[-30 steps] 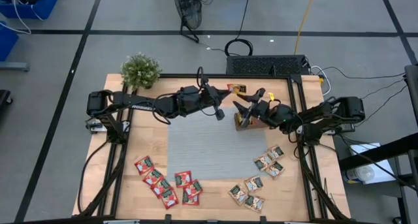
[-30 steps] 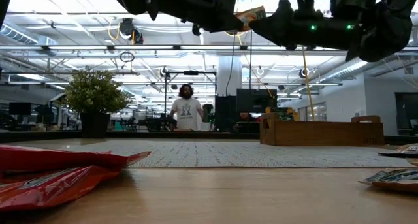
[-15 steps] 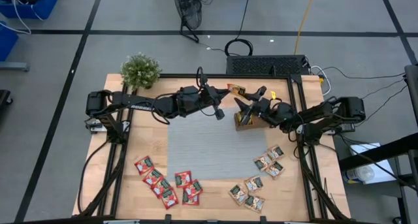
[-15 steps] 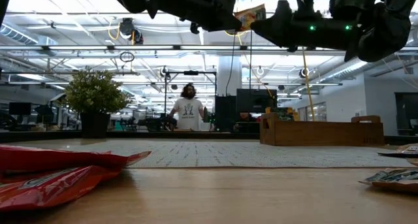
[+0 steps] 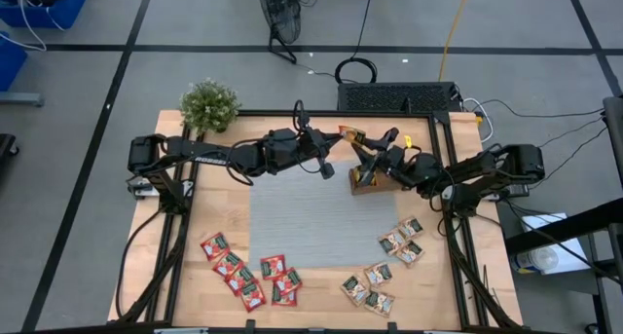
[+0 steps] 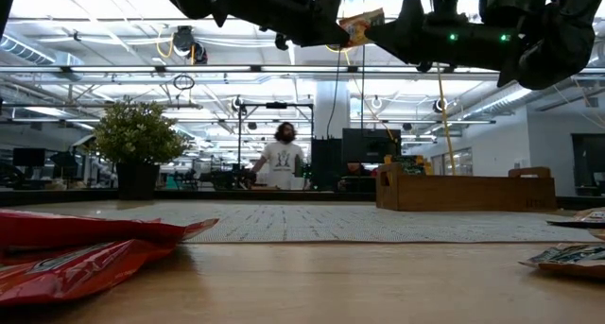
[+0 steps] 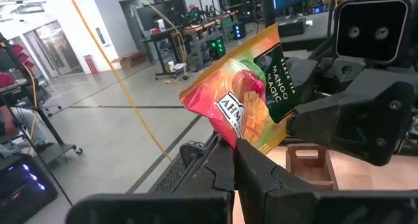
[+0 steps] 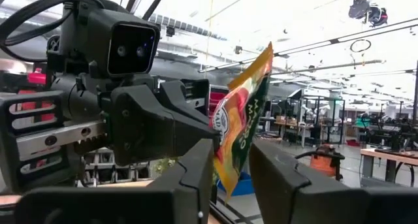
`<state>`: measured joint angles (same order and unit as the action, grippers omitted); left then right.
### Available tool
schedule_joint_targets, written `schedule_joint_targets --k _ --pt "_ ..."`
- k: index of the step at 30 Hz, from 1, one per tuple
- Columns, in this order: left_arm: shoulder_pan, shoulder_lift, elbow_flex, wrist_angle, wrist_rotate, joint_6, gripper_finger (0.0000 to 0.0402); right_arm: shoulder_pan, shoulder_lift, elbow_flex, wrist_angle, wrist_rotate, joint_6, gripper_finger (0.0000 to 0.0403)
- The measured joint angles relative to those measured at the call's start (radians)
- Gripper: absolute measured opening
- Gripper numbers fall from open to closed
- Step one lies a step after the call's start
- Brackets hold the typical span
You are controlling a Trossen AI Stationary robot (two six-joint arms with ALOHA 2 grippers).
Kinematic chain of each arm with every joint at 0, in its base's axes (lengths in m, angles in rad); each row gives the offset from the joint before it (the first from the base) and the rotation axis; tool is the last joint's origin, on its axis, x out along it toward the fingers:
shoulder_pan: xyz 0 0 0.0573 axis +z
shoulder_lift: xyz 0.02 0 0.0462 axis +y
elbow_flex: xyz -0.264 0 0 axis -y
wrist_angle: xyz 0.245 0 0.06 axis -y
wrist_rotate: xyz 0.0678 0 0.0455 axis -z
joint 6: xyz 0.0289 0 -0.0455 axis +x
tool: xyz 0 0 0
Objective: Pick & Place Tea
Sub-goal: Put the yellow tea bag into the left section of the wooden organizer
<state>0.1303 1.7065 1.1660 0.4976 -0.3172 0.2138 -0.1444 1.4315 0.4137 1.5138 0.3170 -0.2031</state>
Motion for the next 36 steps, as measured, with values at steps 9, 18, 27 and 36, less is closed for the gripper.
schedule_joint_targets --k 9,18,27,36 --pt "0.000 0.000 0.000 -0.009 0.000 0.013 0.0017 0.000 0.000 0.000 -0.014 -0.004 -0.029 0.0004" --pt "0.013 0.000 0.000 -0.087 -0.053 -0.070 0.0095 0.000 0.000 0.000 -0.046 -0.005 -0.034 0.0001" --pt "0.008 -0.064 0.001 -0.206 -0.051 -0.084 0.0300 0.000 -0.097 0.013 -0.262 -0.004 -0.093 0.0001" --pt "-0.006 -0.165 -0.001 -0.599 0.105 -0.078 0.0397 -0.011 -0.368 0.513 -1.831 -0.091 -0.008 0.0000"
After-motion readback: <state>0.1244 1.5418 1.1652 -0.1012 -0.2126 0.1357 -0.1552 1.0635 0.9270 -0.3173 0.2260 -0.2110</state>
